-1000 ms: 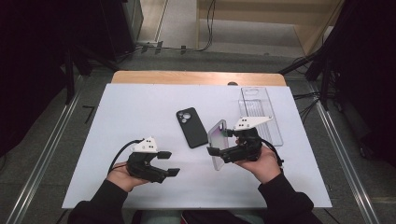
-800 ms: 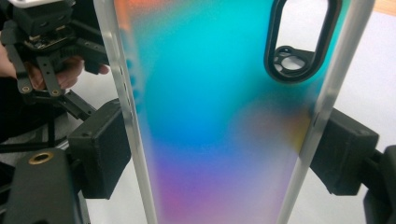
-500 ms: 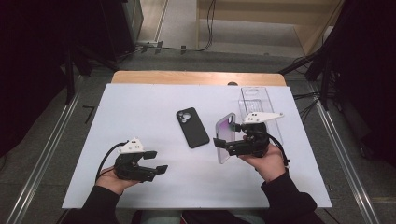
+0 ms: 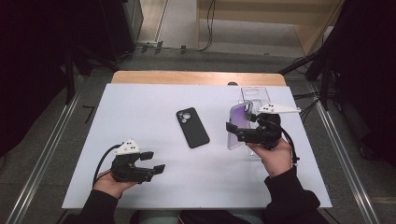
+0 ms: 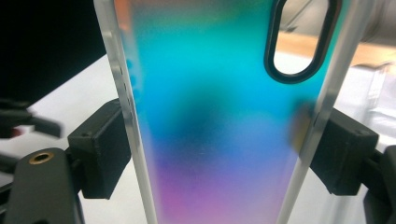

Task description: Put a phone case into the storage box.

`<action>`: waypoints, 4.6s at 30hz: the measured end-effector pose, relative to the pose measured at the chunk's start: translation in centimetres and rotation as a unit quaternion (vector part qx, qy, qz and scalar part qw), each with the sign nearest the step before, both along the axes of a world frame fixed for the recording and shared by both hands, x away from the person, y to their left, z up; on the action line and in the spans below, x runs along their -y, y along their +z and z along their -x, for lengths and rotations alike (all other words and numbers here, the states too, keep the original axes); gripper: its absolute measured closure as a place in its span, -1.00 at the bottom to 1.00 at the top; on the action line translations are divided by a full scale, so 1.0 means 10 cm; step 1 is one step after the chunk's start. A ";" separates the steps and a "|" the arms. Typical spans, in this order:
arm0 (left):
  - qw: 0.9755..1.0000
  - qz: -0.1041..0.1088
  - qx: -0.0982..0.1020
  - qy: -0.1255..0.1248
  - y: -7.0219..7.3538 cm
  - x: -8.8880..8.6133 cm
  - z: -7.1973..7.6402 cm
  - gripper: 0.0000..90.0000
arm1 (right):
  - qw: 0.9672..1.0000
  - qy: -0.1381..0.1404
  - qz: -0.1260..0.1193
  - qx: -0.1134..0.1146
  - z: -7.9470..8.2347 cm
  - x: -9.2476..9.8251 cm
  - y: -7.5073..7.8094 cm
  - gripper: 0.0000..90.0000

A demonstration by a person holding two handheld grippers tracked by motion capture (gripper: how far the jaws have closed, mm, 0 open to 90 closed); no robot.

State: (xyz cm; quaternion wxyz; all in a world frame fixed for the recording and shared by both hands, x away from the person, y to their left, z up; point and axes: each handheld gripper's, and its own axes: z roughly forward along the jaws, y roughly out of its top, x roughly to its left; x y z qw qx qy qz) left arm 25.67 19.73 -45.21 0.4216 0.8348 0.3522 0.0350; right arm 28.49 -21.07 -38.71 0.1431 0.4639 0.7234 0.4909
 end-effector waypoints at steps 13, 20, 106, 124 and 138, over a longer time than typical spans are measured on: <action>1.000 -0.001 -0.005 0.020 -0.02 -0.09 0.07 -0.34 | 0.997 -0.077 -0.002 0.022 -0.14 0.32 0.06 -0.66; 1.000 -0.002 -0.004 0.026 -0.03 -0.12 0.09 -0.34 | 0.994 -0.108 0.006 0.031 -0.21 0.43 0.05 -0.66; 1.000 0.002 -0.006 0.027 -0.07 -0.10 0.02 -0.34 | 0.968 -0.233 0.097 -0.009 -1.93 0.55 -0.83 -0.67; 1.000 0.002 -0.007 0.026 -0.07 -0.10 0.01 -0.34 | 0.971 -0.228 0.072 -0.015 -1.92 0.57 -0.81 -0.78; 1.000 0.001 -0.015 0.027 -0.09 -0.08 -0.03 -0.34 | 0.974 -0.220 0.056 -0.025 -1.82 0.66 -0.65 -0.84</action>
